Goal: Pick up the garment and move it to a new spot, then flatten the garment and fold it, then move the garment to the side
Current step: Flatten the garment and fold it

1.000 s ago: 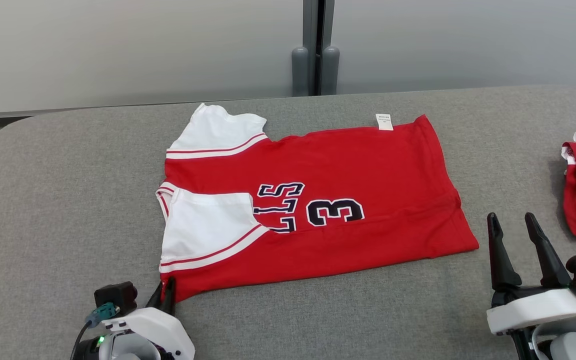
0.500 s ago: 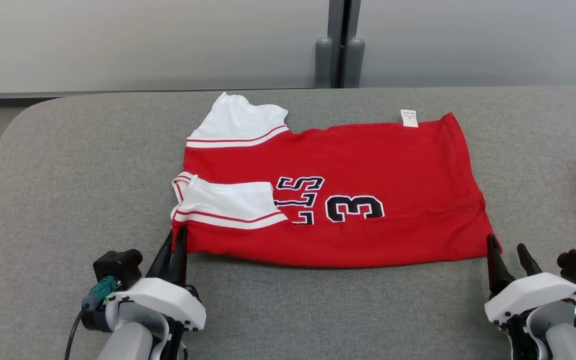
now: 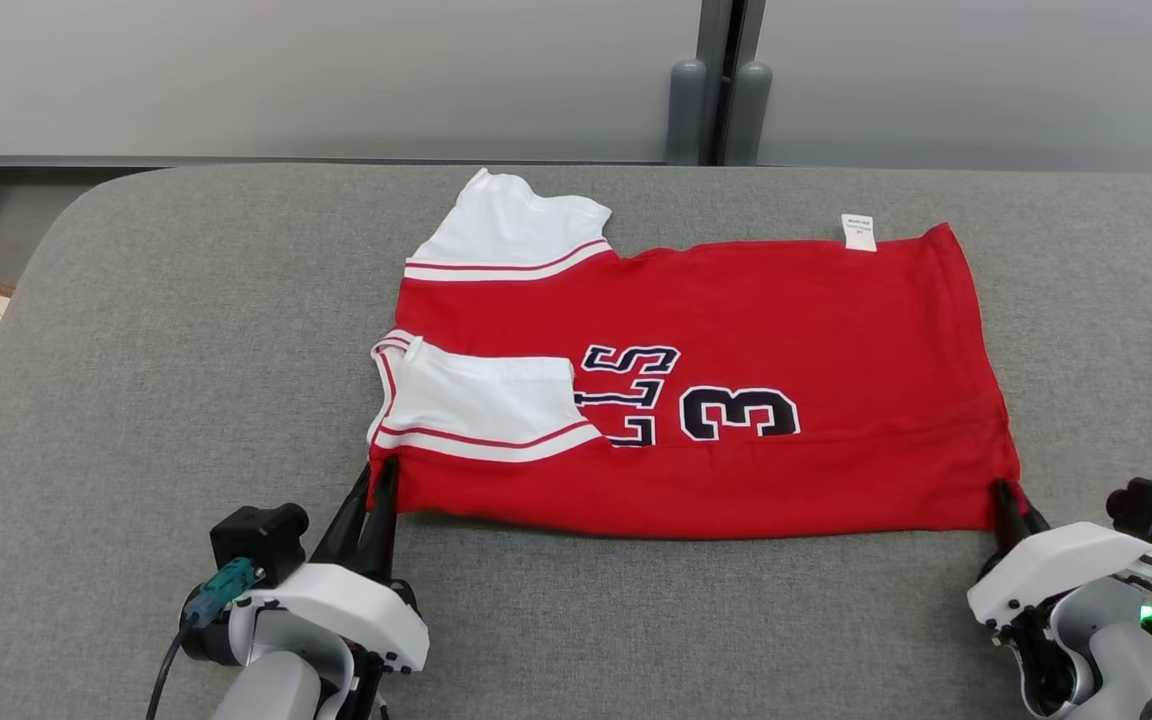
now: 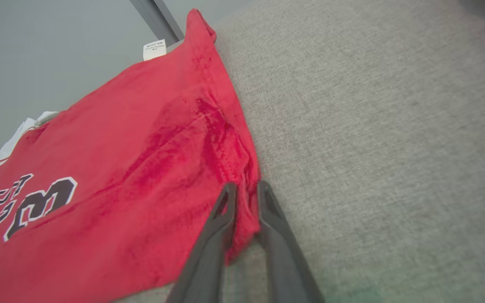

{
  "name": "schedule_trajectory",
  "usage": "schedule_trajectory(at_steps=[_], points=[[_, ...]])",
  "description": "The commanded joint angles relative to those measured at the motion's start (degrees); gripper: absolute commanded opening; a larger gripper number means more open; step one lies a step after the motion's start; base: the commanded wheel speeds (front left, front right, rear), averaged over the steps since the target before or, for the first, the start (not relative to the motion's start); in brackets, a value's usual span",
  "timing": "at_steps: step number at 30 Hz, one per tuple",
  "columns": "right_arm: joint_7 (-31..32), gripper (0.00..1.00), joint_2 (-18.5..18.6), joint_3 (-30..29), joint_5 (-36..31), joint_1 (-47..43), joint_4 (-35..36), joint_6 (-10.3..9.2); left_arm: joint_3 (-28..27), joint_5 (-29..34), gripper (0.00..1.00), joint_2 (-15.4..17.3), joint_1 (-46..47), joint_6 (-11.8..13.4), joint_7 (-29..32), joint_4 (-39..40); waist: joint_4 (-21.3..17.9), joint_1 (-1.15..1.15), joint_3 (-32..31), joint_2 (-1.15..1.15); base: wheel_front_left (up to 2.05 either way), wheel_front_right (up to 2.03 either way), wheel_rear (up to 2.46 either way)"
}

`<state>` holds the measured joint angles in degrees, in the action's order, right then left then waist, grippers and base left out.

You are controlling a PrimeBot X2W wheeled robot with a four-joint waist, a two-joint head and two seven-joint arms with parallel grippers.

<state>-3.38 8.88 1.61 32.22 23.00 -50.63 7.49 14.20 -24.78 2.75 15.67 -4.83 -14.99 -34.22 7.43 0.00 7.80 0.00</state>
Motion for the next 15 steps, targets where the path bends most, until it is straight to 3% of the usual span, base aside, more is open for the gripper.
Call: schedule_trajectory(at_steps=[1, 7, 15], points=[[-0.1, 0.0, 0.2, 1.0, 0.5, 0.1, -0.3, 0.0, -0.6, 0.3, 0.0, 0.3, -0.2, 0.3, -0.2, -0.2, -0.3, 0.0, -0.3, 0.0, 0.0, 0.0, 0.0], [-0.7, 0.0, -0.1, 1.0, 5.9, -1.2, 1.3, 0.0, -1.8, 1.6, 0.0, 0.3, -0.6, 0.6, -0.2, -1.4, -0.8, 0.0, -1.5, 0.0, 0.0, 0.0, 0.0], [-0.4, 0.0, 2.3, 2.8, 10.4, -7.6, 7.4, -0.01, -3.2, 2.5, 0.0, 0.3, -2.5, 1.1, -0.2, -1.8, -2.2, 0.0, -4.0, 0.0, 0.0, 0.0, 0.0]])
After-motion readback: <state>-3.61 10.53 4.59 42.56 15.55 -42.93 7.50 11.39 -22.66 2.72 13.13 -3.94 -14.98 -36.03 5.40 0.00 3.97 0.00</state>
